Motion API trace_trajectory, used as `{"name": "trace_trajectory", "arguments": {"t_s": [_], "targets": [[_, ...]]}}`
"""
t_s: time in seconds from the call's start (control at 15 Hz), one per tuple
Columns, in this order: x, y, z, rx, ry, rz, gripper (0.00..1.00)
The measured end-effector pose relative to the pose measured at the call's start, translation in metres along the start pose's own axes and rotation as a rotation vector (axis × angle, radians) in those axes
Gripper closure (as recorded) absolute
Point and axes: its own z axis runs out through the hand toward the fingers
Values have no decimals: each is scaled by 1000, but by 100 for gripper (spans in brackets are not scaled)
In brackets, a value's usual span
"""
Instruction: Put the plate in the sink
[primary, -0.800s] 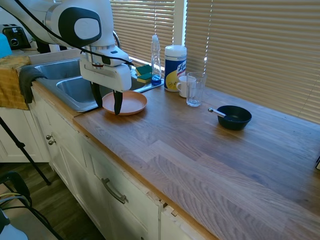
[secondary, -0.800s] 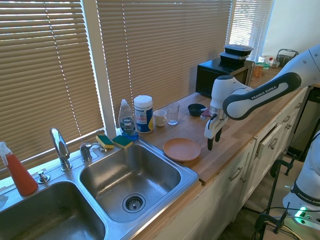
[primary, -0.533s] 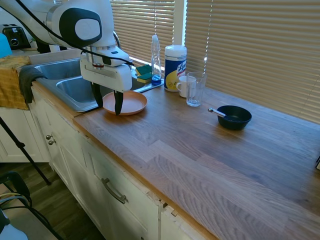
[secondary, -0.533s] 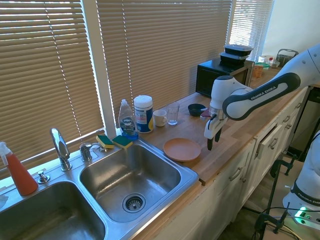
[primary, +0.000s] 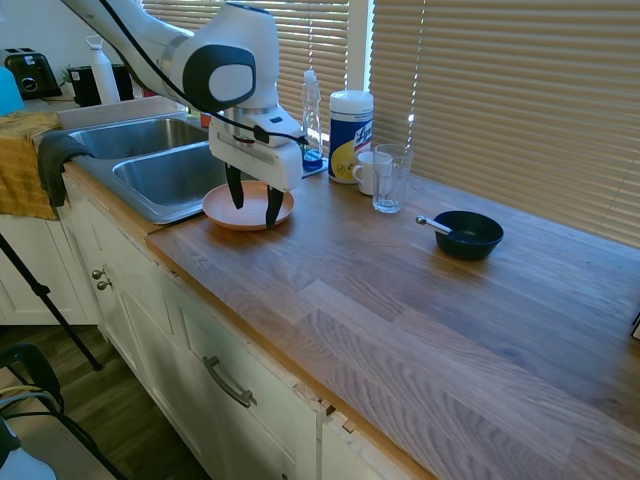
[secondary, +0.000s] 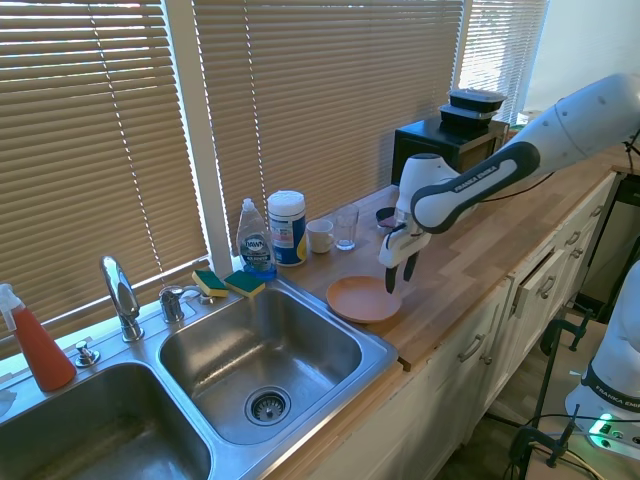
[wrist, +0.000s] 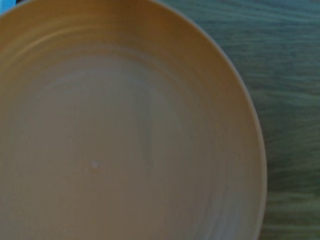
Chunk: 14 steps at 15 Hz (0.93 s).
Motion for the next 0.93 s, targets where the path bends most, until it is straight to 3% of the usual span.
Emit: {"name": "trace_trajectory", "arguments": {"t_s": [0.47, 0.53, 0.93], "targets": [[51, -17, 19, 69, -115, 40, 0], [53, -19, 22, 69, -123, 40, 100], [53, -24, 30, 85, -154, 22, 100]]}}
